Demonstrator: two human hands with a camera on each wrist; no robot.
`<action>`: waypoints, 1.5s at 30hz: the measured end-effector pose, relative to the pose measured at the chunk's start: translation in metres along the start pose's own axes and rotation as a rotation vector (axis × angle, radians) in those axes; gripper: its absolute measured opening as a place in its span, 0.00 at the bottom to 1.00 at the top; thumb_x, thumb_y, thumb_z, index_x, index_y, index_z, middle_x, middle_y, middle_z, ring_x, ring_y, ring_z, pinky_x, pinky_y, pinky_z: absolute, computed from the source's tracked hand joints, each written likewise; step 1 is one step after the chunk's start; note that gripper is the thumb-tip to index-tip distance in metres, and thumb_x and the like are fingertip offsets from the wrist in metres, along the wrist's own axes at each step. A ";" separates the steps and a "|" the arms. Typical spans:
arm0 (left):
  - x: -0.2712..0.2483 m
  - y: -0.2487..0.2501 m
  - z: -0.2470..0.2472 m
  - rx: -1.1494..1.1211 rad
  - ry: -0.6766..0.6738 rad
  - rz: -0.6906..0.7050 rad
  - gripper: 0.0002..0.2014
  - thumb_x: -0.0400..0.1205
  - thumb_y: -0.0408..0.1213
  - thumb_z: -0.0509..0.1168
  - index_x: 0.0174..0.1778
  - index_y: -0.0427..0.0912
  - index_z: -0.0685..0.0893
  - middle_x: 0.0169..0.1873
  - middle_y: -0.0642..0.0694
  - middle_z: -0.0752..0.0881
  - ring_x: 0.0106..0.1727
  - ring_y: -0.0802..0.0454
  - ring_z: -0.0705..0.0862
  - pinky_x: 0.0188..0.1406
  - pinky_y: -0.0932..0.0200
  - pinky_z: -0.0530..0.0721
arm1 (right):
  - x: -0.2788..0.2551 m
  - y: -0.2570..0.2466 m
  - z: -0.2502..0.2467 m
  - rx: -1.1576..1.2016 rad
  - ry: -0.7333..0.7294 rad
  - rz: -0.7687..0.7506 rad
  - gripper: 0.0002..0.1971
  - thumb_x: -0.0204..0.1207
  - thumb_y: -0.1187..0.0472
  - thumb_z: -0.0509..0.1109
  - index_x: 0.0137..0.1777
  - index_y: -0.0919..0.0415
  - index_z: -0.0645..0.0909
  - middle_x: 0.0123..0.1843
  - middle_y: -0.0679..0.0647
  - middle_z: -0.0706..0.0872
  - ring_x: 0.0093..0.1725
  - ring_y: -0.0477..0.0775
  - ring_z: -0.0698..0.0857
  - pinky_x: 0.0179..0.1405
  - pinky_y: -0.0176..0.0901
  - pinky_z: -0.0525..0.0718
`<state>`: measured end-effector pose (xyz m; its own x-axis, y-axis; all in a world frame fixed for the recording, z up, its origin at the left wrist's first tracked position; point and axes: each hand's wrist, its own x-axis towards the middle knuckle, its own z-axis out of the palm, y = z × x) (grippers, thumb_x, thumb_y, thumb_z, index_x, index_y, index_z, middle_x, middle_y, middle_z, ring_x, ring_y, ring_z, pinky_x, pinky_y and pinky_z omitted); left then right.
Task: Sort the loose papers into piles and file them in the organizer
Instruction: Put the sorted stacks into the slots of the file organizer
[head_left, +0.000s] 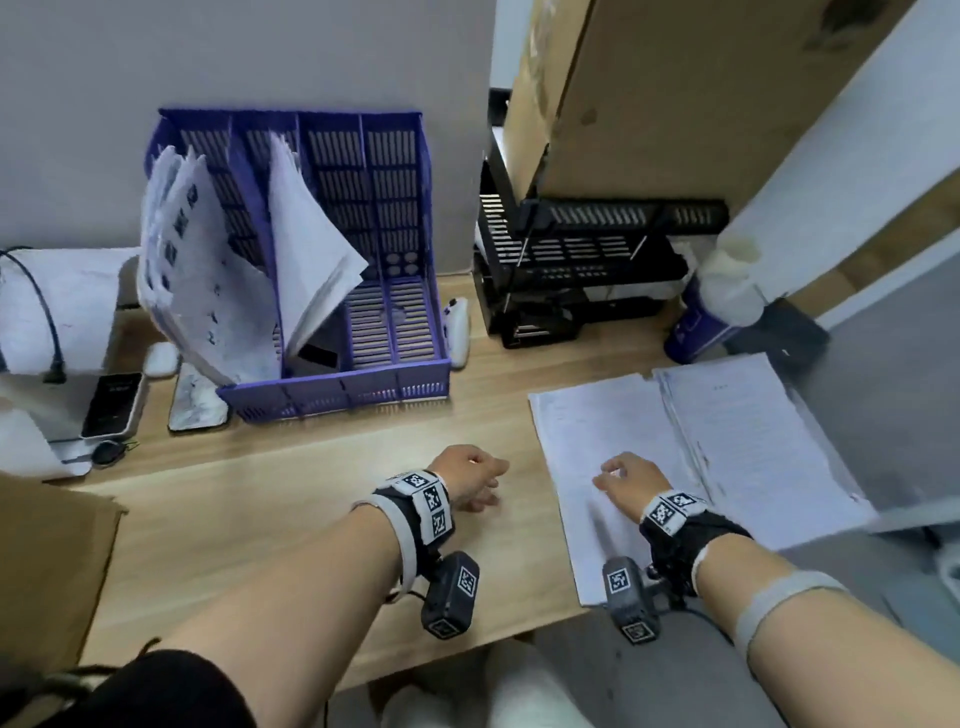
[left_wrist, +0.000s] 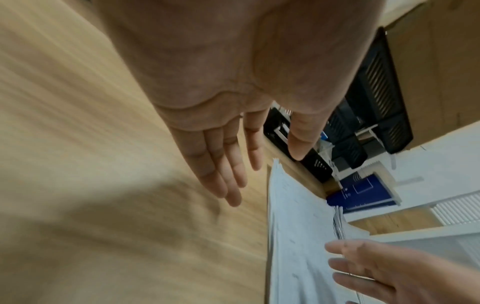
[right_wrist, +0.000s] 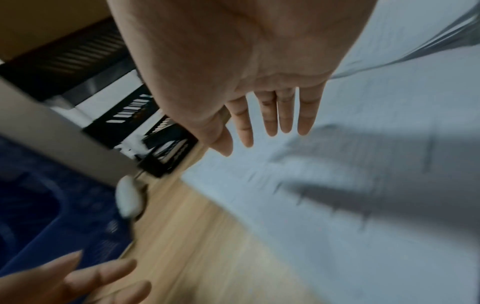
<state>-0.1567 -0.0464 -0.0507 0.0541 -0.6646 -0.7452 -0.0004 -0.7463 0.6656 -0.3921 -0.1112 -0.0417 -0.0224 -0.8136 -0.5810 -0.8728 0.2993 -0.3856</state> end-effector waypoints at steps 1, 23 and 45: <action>0.004 0.002 0.011 -0.014 -0.010 -0.008 0.08 0.82 0.39 0.71 0.45 0.39 0.80 0.39 0.39 0.82 0.27 0.48 0.83 0.27 0.59 0.78 | 0.006 0.017 -0.008 -0.029 0.012 0.038 0.13 0.76 0.56 0.71 0.60 0.55 0.81 0.69 0.63 0.81 0.63 0.64 0.83 0.60 0.45 0.80; 0.016 0.033 0.052 0.054 0.387 0.222 0.17 0.80 0.33 0.65 0.66 0.43 0.83 0.56 0.44 0.89 0.60 0.42 0.87 0.60 0.50 0.84 | 0.040 0.012 -0.049 0.432 -0.162 -0.124 0.21 0.77 0.70 0.63 0.70 0.59 0.74 0.63 0.56 0.84 0.55 0.56 0.82 0.53 0.46 0.83; -0.025 0.066 0.021 -0.013 0.573 0.537 0.12 0.85 0.37 0.65 0.42 0.33 0.86 0.38 0.43 0.83 0.40 0.52 0.77 0.38 0.59 0.79 | 0.011 -0.061 -0.067 0.359 -0.035 -0.170 0.24 0.70 0.40 0.76 0.51 0.62 0.81 0.50 0.61 0.85 0.54 0.62 0.86 0.59 0.59 0.86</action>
<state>-0.1795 -0.0795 0.0108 0.5561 -0.8099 -0.1864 -0.1613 -0.3252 0.9318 -0.3720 -0.1718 0.0234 0.1301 -0.8508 -0.5091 -0.6367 0.3219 -0.7007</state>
